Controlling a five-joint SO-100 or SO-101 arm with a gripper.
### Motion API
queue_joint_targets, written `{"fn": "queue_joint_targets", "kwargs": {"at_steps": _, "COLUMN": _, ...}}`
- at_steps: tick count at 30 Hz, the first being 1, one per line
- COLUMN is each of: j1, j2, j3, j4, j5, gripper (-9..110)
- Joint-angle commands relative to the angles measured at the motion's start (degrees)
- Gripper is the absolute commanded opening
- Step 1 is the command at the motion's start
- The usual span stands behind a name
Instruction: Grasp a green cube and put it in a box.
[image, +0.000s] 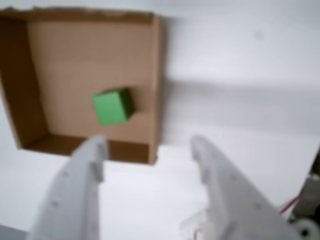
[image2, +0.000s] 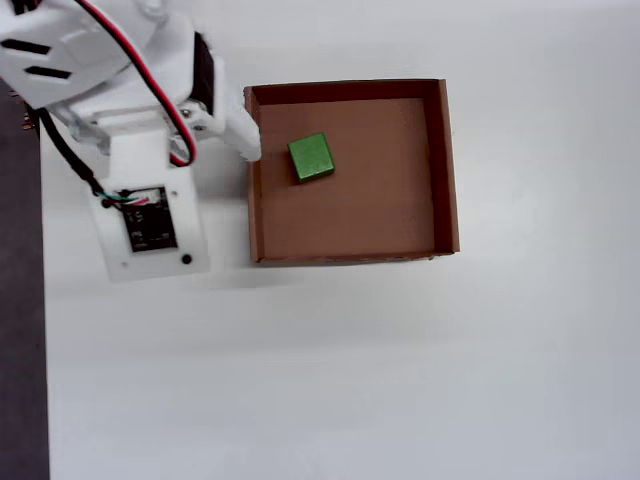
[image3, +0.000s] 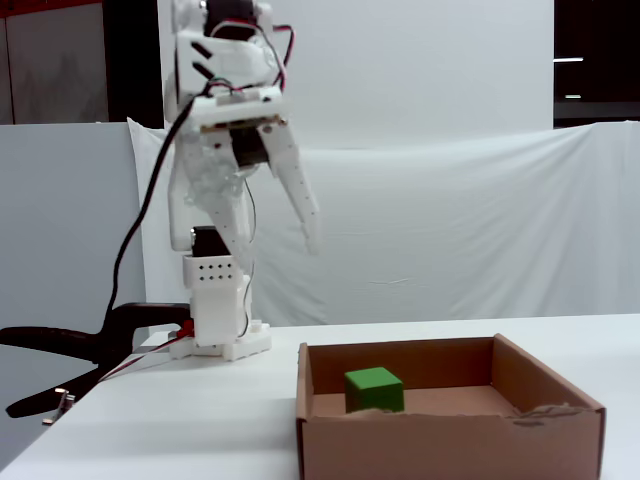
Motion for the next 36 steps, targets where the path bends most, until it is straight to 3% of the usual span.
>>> {"fn": "queue_joint_targets", "kwargs": {"at_steps": 1, "j1": 1.2, "j2": 6.0, "j3": 3.3, "j4": -2.5, "j5": -0.8, "gripper": 23}}
{"fn": "queue_joint_targets", "kwargs": {"at_steps": 20, "j1": 9.4, "j2": 36.3, "j3": 52.7, "j4": -24.4, "j5": -2.9, "gripper": 22}}
{"fn": "queue_joint_targets", "kwargs": {"at_steps": 29, "j1": 13.9, "j2": 57.6, "j3": 69.0, "j4": -21.6, "j5": -7.6, "gripper": 22}}
{"fn": "queue_joint_targets", "kwargs": {"at_steps": 36, "j1": 16.3, "j2": 65.5, "j3": 71.0, "j4": -13.0, "j5": -10.2, "gripper": 22}}
